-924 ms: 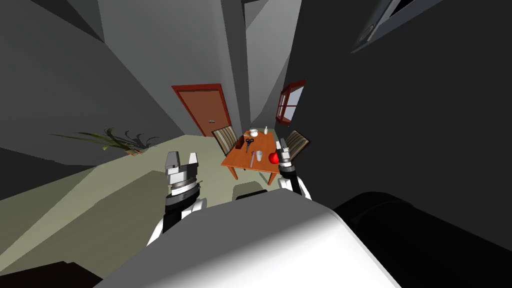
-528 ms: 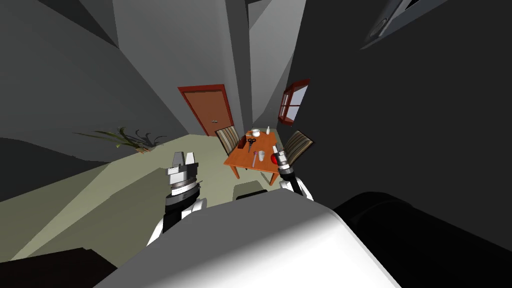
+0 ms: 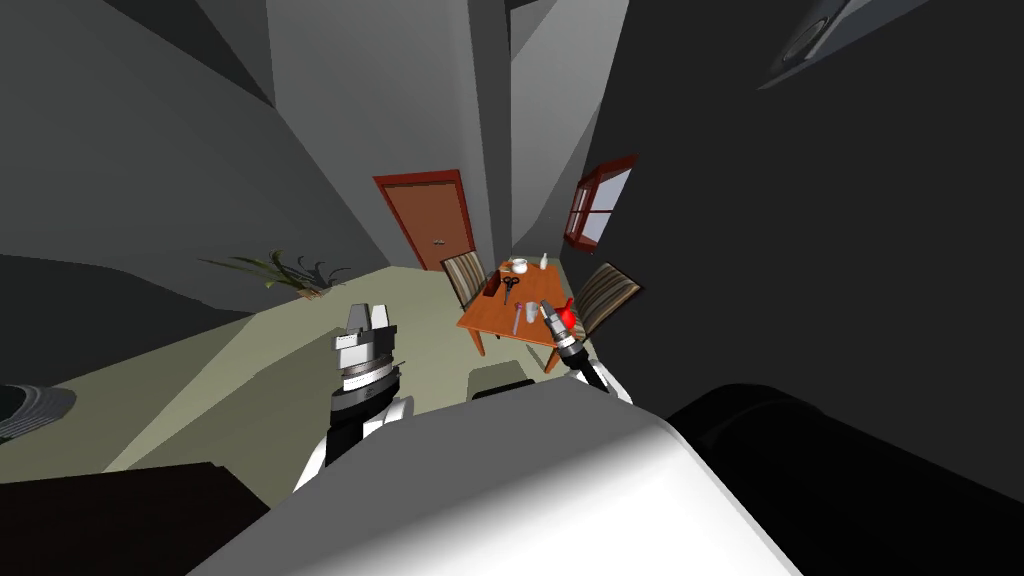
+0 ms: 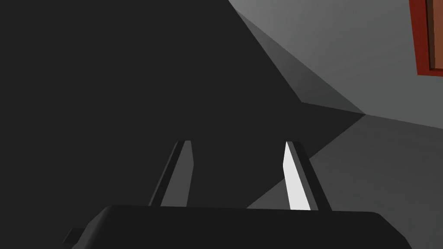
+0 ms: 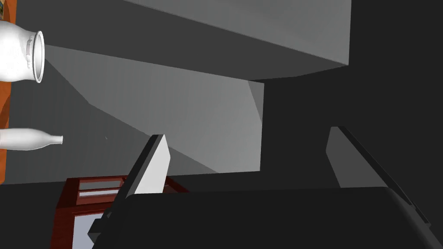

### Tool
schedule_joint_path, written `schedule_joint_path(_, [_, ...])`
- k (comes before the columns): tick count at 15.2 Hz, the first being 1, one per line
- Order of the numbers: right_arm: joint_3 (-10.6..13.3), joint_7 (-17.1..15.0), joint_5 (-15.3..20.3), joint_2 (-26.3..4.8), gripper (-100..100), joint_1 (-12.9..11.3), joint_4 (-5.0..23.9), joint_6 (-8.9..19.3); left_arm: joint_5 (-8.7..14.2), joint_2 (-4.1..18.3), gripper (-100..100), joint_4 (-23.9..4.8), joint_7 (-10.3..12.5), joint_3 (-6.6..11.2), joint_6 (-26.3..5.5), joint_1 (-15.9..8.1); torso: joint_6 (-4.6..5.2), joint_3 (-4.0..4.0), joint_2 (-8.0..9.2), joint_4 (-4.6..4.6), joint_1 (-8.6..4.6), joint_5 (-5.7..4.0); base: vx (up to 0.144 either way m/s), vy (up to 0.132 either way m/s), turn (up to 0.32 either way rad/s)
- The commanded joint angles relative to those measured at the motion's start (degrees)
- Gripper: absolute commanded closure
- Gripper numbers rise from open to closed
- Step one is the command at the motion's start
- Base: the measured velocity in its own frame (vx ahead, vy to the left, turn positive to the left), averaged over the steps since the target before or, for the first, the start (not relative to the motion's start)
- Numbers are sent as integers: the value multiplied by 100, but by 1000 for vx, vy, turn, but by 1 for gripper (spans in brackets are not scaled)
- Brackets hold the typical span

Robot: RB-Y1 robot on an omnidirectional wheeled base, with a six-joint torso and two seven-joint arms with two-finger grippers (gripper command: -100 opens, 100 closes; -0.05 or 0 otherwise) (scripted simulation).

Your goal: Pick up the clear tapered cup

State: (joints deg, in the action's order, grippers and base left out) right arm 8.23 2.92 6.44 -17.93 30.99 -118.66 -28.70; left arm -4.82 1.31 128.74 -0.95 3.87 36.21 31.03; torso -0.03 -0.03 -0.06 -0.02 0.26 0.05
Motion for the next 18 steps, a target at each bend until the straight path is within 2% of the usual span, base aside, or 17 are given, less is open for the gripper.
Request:
schedule_joint_path(1, [74,24,7,-182,-100,88,125,-6,0,0,0,0,0,0,0,0,0,0,0,0,0,0,9,61,95])
schedule_joint_path(2, [158,35,3,-375,-100,144,335,25,0,0,0,0,0,0,0,0,1,1,2,0,-1,0,12,81,158])
schedule_joint_path(3, [158,35,3,-452,-100,144,335,25,0,0,0,0,0,0,0,0,0,1,2,0,4,1,16,86,117])
schedule_joint_path(4, [245,47,-1,-599,-100,203,514,57,0,0,0,0,0,0,0,0,2,1,2,0,7,2,17,101,141])
schedule_joint_path(6, [245,47,-1,-732,-100,203,558,57,0,0,0,0,0,0,0,0,1,0,1,0,13,3,16,79,63])
schedule_joint_path(7, [336,61,-7,-935,-100,263,791,90,0,0,0,0,0,0,0,1,3,1,1,0,5,2,22,64,97])
schedule_joint_path(8, [336,61,-7,-1020,-100,263,791,90,0,0,0,0,0,0,0,0,1,0,0,0,3,1,26,63,121])
schedule_joint_path(9, [430,75,-14,-1151,-100,325,1009,124,0,0,0,0,0,0,0,0,1,-1,-1,0,1,1,30,89,163])
schedule_joint_path(11, [430,75,-14,-1316,-100,325,1032,124,0,0,0,0,0,0,0,0,1,-1,-2,0,12,3,18,88,81])
schedule_joint_path(12, [526,91,-22,-1474,-100,388,1280,158,0,0,0,0,0,0,0,0,2,0,1,0,7,3,22,75,127])
schedule_joint_path(14, [526,91,-22,-1619,-100,388,1280,158,0,0,0,0,0,0,0,0,2,0,0,0,4,2,22,62,80])
schedule_joint_path(15, [624,108,-32,-1815,-100,451,1533,191,0,0,0,0,0,0,0,0,2,1,1,1,-1,1,25,71,110])
schedule_joint_path(17, [624,108,-32,-1926,-100,451,1533,191,0,0,0,0,0,0,0,0,1,-1,-2,0,4,2,27,67,97])
schedule_joint_path(18, [725,125,-43,-2126,-100,514,1789,224,0,0,0,0,0,0,0,0,2,-1,-1,0,0,2,34,71,144])
